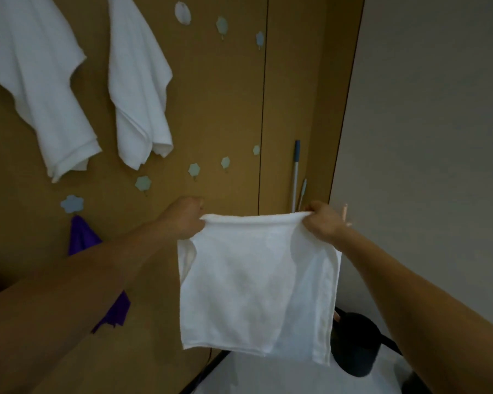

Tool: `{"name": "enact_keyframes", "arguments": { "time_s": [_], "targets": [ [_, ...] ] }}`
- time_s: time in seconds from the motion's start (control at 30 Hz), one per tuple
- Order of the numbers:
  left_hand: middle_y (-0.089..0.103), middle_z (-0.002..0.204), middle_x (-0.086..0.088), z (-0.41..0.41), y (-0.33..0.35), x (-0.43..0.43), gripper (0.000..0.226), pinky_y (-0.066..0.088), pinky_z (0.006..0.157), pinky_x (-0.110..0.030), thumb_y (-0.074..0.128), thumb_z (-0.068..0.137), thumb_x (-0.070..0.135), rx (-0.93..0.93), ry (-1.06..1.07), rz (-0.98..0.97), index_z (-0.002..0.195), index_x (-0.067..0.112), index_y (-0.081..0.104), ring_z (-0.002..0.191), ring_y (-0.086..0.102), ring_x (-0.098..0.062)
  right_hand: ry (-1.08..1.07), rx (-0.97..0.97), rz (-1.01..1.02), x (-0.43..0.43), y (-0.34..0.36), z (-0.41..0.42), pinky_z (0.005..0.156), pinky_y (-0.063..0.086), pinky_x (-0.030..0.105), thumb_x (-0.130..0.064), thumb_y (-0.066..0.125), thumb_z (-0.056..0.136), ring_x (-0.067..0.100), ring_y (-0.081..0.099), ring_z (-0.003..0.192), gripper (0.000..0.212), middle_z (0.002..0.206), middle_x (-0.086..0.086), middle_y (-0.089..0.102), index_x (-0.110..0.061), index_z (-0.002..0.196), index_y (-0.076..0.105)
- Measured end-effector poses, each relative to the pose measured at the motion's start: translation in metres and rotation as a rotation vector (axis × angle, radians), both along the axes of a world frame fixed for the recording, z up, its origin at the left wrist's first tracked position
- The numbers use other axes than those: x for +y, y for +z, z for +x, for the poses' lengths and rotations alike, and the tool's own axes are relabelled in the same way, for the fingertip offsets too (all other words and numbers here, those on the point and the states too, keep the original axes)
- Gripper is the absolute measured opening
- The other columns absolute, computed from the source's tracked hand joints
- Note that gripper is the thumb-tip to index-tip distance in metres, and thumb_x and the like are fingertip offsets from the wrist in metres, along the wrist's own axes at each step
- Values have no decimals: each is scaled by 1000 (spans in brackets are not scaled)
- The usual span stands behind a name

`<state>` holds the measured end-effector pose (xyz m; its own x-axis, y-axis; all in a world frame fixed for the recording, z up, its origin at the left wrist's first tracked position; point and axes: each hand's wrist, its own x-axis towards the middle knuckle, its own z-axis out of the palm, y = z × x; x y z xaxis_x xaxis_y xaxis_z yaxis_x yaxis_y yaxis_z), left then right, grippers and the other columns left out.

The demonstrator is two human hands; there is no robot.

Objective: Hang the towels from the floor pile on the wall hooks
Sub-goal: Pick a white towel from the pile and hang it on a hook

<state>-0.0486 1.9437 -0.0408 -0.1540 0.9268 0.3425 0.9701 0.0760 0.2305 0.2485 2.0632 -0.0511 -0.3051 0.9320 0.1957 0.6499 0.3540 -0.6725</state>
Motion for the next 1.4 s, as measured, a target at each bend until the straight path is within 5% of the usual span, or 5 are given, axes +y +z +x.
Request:
{"name": "enact_keyframes", "arguments": {
  "time_s": [0.17,0.37,0.6,0.87,1.4],
  "targets": [
    [52,85,5,-41,17,37,31,38,58,-21,44,80,-11,-242,-9,129,92,16,54,79,51,-14,111,13,-7,43,26,-40,79,55,37,-63,71,72,20,64,87,51,95,-2,67,-20,99,68],
    [61,70,0,-65,49,69,39,39,48,-13,38,75,-14,-454,-38,284,73,11,67,63,54,-12,93,18,272,83,49,-98,64,48,34,-43,54,94,25,60,73,33,73,3,58,-16,76,58],
    [46,64,-5,-67,85,117,23,29,43,-15,38,83,-7,-578,30,453,72,4,55,57,41,-12,142,212,362,142,82,-153,75,42,31,-22,43,101,18,52,89,23,101,1,54,-11,120,51],
    [68,66,12,-69,130,167,47,42,50,-14,73,61,69,-569,56,296,65,22,68,59,63,-2,556,400,183,220,131,-200,59,48,19,-59,71,76,3,66,77,37,91,-14,68,-29,98,65],
    [65,97,9,-106,263,259,36,47,76,-29,56,91,44,-413,400,916,113,18,65,89,60,-13,658,849,456,304,270,-317,58,38,24,-37,68,85,7,49,67,29,77,-6,55,-12,86,54]
  ]
}}
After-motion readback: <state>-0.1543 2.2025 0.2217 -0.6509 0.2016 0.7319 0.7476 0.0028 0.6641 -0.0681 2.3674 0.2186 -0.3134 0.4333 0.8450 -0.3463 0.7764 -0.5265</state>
